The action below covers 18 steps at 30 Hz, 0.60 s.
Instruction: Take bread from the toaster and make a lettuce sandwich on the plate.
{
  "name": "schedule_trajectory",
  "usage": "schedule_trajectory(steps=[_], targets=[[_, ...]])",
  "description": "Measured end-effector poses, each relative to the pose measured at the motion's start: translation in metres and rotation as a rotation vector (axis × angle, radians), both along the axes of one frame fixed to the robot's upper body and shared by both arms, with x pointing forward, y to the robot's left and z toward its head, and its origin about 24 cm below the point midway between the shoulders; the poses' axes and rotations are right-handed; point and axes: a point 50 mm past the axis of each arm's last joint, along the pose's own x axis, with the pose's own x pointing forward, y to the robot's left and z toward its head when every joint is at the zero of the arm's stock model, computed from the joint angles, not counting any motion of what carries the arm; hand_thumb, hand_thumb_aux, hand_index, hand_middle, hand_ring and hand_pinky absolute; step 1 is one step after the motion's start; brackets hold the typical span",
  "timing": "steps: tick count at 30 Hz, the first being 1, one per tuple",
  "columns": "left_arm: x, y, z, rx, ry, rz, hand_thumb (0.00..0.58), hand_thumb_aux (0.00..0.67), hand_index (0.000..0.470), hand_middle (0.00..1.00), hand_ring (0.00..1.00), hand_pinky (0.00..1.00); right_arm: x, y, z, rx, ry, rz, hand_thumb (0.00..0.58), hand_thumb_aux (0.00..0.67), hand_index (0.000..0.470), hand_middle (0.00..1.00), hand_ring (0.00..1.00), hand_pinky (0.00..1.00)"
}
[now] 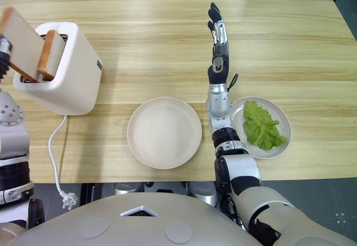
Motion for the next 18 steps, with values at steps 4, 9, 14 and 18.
schedule_trajectory(steps=[4,9,14,18], targets=[[-0.005,-0.005,0.024,0.062,-0.131,-0.007,0.58,0.67,0.46,1.0,1.0,1.0,0.0,0.001,0.0,-0.004,0.0,0.002,0.0,0.0,0.0,0.0,0.0,0.0],[-0.01,-0.017,0.058,0.146,-0.287,-0.083,0.58,0.67,0.46,1.0,1.0,1.0,0.0,-0.01,0.01,-0.026,-0.053,-0.029,0.0,0.0,0.0,0.0,0.0,0.0],[0.007,-0.048,0.081,0.005,-0.283,-0.474,0.58,0.67,0.46,1.0,1.0,1.0,-0.022,-0.06,0.034,-0.24,-0.221,-0.141,0.0,0.0,0.0,0.0,0.0,0.0],[0.026,-0.086,0.058,-0.272,-0.053,-0.899,0.58,0.67,0.46,1.0,1.0,1.0,-0.047,-0.117,0.033,-0.46,-0.178,-0.299,0.0,0.0,0.0,0.0,0.0,0.0]])
